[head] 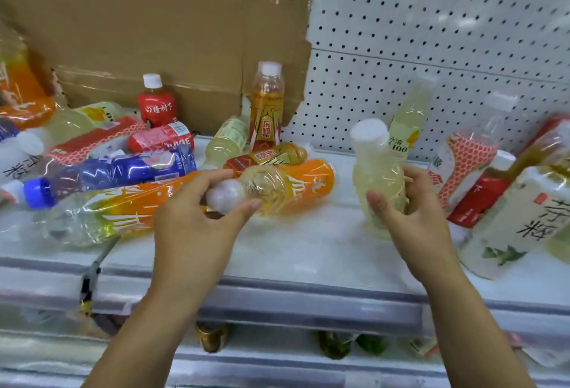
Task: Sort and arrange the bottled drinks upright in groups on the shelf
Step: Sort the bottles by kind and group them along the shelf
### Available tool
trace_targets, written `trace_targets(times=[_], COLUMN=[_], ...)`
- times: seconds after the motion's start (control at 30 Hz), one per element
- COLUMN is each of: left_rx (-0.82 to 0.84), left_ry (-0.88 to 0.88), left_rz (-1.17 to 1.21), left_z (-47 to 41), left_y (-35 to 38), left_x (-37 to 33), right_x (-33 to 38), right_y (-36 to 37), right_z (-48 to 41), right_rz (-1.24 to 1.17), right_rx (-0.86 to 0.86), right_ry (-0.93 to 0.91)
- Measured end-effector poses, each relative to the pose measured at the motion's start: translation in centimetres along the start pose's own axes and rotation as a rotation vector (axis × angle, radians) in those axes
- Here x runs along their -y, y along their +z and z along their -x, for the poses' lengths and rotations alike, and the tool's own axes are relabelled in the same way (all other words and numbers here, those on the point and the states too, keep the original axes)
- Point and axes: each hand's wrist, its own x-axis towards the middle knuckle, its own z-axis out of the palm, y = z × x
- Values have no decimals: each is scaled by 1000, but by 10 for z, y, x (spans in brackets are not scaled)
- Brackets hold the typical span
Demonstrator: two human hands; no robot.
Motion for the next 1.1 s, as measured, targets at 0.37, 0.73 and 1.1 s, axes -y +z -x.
trace_targets(times=[0.37,0.73,1.1], left_rx=[257,582,528], left_ry=[362,492,453], left_rz=[216,128,12], left_z=[-80,-120,-113], left_y=[72,141,102], left_x=[-82,-114,-92], right_x=[-15,-15,0], right_y=[-19,-12,20], right_z=[10,15,41], right_rz=[-74,106,281], right_rx=[-172,-194,-488], right_ry=[90,84,110])
